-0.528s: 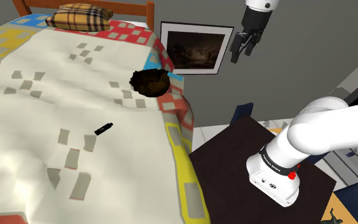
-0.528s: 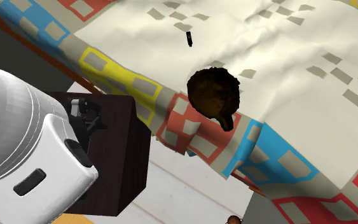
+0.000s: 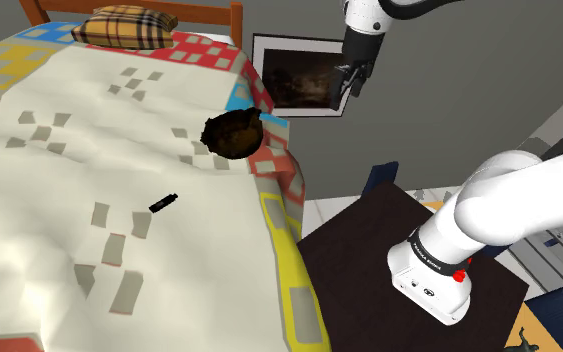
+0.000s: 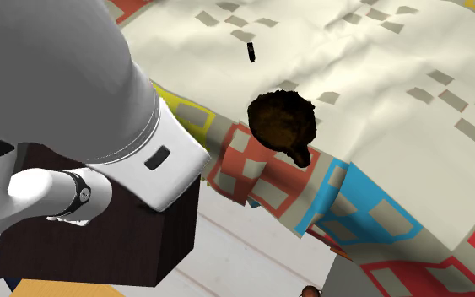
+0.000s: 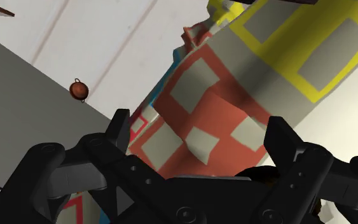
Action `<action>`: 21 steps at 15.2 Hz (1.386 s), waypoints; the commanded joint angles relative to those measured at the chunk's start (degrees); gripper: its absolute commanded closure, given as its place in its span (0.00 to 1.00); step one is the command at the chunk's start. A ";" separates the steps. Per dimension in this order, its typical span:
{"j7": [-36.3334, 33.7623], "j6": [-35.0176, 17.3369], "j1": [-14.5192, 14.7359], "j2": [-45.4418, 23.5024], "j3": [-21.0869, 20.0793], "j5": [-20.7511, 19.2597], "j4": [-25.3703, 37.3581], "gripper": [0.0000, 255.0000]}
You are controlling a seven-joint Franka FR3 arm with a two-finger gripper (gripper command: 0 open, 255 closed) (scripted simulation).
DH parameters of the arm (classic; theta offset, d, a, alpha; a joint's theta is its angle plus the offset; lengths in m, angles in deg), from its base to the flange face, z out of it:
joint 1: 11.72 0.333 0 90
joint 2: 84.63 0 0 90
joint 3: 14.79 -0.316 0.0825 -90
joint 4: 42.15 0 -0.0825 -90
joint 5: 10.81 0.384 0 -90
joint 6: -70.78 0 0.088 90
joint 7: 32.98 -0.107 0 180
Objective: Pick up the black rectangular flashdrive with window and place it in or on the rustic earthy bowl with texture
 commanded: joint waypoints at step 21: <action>-5.73 -19.46 9.72 -37.88 -13.56 -2.67 19.35 0.00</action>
